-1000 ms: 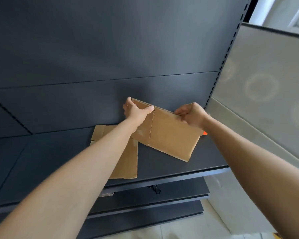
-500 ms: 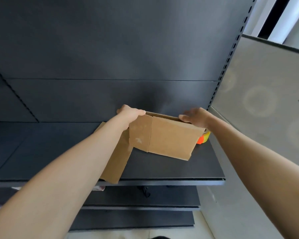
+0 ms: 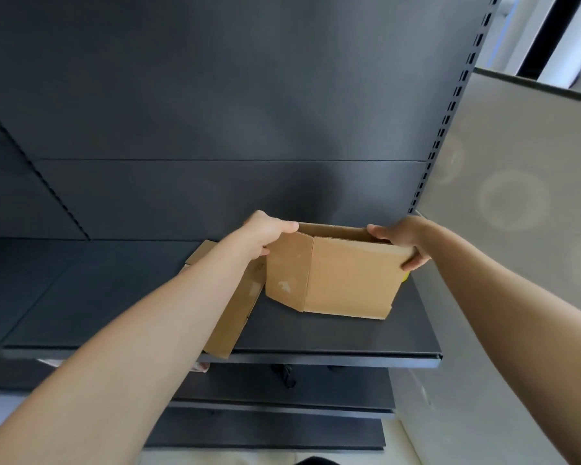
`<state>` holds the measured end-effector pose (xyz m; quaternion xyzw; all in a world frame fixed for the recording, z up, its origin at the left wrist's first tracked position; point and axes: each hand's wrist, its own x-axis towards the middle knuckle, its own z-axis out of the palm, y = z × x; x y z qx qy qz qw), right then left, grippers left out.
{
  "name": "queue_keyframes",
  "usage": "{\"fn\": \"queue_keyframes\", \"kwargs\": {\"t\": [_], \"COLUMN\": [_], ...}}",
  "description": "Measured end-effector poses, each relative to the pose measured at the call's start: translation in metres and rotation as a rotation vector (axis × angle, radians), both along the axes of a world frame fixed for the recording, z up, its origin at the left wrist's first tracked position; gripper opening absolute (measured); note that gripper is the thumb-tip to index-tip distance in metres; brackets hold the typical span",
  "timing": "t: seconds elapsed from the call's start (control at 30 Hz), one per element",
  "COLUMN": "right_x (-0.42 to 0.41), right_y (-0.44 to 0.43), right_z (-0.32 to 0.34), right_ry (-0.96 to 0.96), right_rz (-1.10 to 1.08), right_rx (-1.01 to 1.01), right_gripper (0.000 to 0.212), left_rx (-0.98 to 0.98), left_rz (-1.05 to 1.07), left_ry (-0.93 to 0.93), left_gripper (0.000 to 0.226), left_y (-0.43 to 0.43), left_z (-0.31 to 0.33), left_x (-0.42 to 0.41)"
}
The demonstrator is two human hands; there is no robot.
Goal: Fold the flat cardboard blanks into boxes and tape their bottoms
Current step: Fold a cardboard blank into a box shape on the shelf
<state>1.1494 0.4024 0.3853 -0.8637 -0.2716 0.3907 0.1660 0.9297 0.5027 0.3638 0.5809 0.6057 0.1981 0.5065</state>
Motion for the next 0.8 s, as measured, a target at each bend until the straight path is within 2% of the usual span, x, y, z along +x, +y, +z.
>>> {"fn": "queue_keyframes", "kwargs": {"t": [0.27,0.4,0.47,0.63,0.8], "right_x": [0.004,-0.006,-0.011,-0.006,-0.006], "right_y": [-0.003,-0.003,-0.003,-0.003,-0.003], "right_z": [-0.004,0.003,0.008,0.002,-0.003], "right_ry": [0.001,-0.036,-0.055,0.148,0.283], "right_rz": [0.026,0.053,0.091,0.009,0.076], "right_rx": [0.022,-0.080,-0.136,-0.125,-0.142], "right_gripper": [0.078,0.080,0.079,0.077,0.080], "left_rx": [-0.080,-0.072,-0.062,-0.080,-0.069], "left_rz": [-0.015,0.054,0.072,0.010,-0.029], "left_ry": [-0.043,-0.064,-0.072,-0.136,-0.171], "left_gripper": [0.056,0.082,0.085,0.085,0.091], "left_y": [-0.001,0.003,0.002,0.002,0.002], "left_z": [-0.008,-0.015,-0.017,-0.020,-0.025], "left_x": [0.003,0.007,0.009,0.007,0.001]}}
